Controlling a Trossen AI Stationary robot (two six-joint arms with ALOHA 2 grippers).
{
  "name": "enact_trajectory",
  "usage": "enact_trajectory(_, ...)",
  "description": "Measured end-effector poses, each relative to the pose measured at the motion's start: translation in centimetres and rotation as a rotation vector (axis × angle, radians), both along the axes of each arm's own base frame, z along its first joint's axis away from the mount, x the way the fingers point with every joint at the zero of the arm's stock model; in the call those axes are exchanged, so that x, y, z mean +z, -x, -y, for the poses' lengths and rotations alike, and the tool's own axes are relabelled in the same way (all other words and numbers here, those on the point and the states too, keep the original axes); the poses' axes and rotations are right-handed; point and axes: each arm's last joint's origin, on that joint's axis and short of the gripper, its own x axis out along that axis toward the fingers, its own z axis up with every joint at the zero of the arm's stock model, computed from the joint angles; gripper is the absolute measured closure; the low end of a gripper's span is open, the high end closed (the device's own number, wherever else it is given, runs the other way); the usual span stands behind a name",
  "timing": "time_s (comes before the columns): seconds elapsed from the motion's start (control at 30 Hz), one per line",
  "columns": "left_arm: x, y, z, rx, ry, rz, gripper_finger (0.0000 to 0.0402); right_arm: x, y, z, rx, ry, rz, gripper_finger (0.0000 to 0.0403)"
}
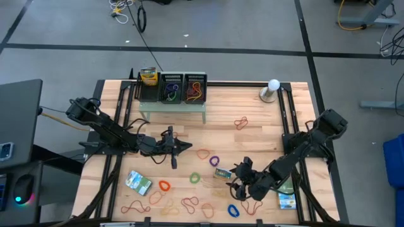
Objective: Pick & Place Office Desk Supplies
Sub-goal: Put the crayon box into the left black bin on the shelf
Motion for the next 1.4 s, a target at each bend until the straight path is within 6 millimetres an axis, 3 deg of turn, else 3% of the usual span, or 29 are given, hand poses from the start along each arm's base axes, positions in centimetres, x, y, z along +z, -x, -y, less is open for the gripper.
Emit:
enact_trajectory(0.3, 0.3, 0.3, -0.5, 0.130, 0.052, 0.032, 0.0390, -0.2, -0.6, 0.3, -0.042, -0.035, 0.018, 0.0215)
enact_trajectory(0.6, 0.0, 2.8, -1.6, 0.224, 0.094, 0.061, 0.0390, 0.0, -0.7, 0.2, -0.016, -0.028, 0.037, 0.0294)
enact_trajectory(0.7, -0.2, 3.6, -1.9, 0.239, 0.097, 0.070, 0.0390, 0.9, -0.9, 0.3, -0.002, -0.044, 0.070, 0.0301)
enact_trajectory(0.87, -0.6, 4.6, -2.4, 0.307, 0.098, 0.073, 0.0390, 4.0, -2.1, 1.0, 0.030, -0.038, 0.134, 0.0299)
enact_trajectory(1.0, -0.2, 4.8, -2.5, 0.316, 0.104, 0.097, 0.0390, 6.4, -4.2, 2.5, 0.077, 0.003, 0.166, 0.0299)
enact_trajectory(1.13, 0.2, 5.0, -2.4, 0.327, 0.072, 0.104, 0.0390, 7.9, -7.0, 5.5, 0.092, 0.049, 0.179, 0.0298)
enact_trajectory(1.27, 0.6, 5.3, -2.2, 0.334, 0.052, 0.112, 0.0390, 7.8, -9.7, 8.7, 0.131, 0.110, 0.164, 0.0298)
enact_trajectory(1.4, 0.7, 5.6, -2.0, 0.376, 0.028, 0.105, 0.0390, 6.3, -12.1, 10.8, 0.231, 0.145, 0.130, 0.0298)
